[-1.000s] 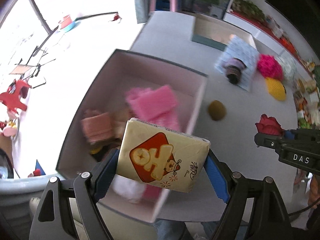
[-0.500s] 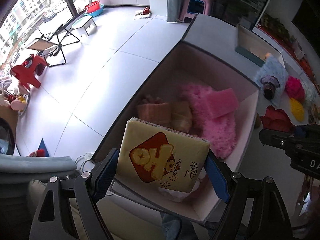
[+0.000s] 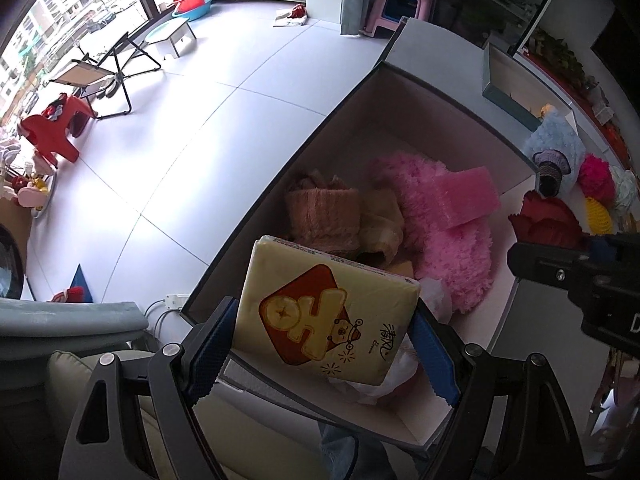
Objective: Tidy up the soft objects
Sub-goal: 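Carry the tissue pack with left gripper while right gripper carries the red rose over the box, then open left gripper to drop the tissue pack while right gripper drops the red rose into the box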
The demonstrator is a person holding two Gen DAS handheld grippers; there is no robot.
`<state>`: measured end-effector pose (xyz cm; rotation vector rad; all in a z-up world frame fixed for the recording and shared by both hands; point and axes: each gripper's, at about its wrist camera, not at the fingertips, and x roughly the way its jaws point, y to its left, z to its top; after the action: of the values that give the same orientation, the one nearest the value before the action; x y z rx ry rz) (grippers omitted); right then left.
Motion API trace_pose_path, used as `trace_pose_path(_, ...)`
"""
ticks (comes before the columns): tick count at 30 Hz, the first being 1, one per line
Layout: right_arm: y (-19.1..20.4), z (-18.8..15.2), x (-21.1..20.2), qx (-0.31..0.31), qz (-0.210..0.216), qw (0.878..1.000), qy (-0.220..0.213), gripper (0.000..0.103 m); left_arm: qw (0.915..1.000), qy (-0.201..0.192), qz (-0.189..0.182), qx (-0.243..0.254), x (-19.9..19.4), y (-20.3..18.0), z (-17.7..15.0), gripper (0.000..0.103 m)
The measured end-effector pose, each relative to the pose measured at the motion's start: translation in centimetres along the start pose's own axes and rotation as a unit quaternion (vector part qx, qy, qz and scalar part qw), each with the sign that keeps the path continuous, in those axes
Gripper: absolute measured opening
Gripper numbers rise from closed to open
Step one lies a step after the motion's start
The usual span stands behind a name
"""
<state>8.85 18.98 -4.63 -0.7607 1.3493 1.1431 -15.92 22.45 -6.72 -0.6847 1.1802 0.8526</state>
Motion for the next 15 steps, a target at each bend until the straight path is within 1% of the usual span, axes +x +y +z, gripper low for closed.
trace_pose_path(15, 1.2, 0.8, 0.8, -0.019, -0.011, 1.0, 0.011, 0.035, 0.9999, 0.011, -0.001, 0.002, 0.9, -0.1, 0.2, 0.084)
